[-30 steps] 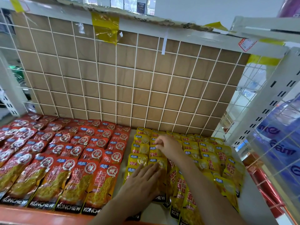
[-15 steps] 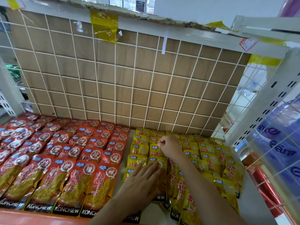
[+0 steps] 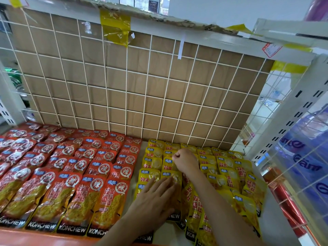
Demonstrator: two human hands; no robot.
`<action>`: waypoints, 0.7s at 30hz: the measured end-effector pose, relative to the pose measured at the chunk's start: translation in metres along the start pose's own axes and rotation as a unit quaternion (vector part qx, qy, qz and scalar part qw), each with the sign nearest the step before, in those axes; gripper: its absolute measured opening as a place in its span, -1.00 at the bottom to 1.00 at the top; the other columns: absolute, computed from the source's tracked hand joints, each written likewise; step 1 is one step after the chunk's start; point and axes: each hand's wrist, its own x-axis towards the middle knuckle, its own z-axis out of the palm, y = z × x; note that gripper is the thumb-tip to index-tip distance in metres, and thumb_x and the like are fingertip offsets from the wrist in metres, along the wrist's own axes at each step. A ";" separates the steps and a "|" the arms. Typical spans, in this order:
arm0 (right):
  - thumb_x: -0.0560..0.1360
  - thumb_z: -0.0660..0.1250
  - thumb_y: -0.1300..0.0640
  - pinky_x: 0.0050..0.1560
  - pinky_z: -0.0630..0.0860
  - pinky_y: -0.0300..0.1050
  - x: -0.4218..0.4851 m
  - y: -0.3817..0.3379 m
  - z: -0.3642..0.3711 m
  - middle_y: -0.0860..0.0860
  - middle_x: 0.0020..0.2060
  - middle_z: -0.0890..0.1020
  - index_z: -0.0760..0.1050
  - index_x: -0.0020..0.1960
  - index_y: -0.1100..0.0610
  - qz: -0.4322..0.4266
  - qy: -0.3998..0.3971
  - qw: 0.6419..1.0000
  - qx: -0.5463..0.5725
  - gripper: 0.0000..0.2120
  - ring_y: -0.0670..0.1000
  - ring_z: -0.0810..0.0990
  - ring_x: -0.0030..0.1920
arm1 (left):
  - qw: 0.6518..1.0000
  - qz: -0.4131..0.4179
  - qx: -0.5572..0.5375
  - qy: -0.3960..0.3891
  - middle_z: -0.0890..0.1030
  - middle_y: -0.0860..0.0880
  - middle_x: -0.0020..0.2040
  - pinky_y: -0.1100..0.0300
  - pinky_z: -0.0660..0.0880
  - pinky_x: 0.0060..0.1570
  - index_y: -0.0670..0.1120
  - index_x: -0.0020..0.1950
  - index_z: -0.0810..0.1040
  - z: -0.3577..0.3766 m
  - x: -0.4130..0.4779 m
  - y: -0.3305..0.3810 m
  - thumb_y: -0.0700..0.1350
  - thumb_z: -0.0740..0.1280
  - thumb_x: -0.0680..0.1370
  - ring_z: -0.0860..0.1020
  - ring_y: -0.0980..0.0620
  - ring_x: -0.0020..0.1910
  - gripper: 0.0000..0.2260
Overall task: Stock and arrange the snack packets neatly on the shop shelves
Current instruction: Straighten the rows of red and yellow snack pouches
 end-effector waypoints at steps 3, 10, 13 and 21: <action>0.53 0.23 0.15 -0.26 0.34 -0.26 -0.001 0.000 -0.001 0.03 -0.15 0.64 0.36 -0.42 0.09 0.001 -0.003 1.000 -0.002 -0.66 0.00 0.58 -0.13 | 1.000 0.007 -0.004 0.006 0.51 0.05 0.29 0.08 0.21 0.28 0.03 0.35 0.37 0.002 -0.001 -0.001 0.25 0.10 0.46 0.47 0.10 0.27 -0.47; 0.52 0.27 0.14 -0.21 0.36 -0.25 0.002 0.000 -0.001 0.01 -0.09 0.67 0.63 -0.09 0.24 -0.014 -0.023 1.000 -0.007 -0.79 -0.05 0.60 -0.12 | 1.000 0.006 0.000 0.010 0.54 0.08 0.27 0.05 0.34 0.31 0.05 0.33 0.36 0.002 0.000 -0.001 0.27 0.08 0.47 0.51 0.12 0.23 -0.49; 0.51 0.28 0.16 -0.18 0.41 -0.22 0.002 0.001 -0.003 0.05 -0.11 0.67 0.62 -0.09 0.24 -0.020 -0.026 0.999 -0.004 -0.81 -0.05 0.57 -0.16 | 1.000 0.009 0.003 0.017 0.52 0.06 0.29 0.03 0.22 0.27 0.04 0.35 0.35 0.002 -0.001 -0.002 0.25 0.09 0.47 0.50 0.10 0.25 -0.49; 0.51 0.28 0.18 -0.13 0.46 -0.17 0.007 0.000 -0.008 0.11 -0.12 0.67 0.63 -0.09 0.26 -0.037 -0.049 0.998 -0.015 -0.81 0.00 0.57 -0.17 | 1.000 0.001 0.002 0.006 0.50 0.05 0.32 -0.01 0.28 0.33 0.05 0.37 0.33 0.004 -0.002 -0.002 0.26 0.08 0.50 0.48 0.09 0.28 -0.49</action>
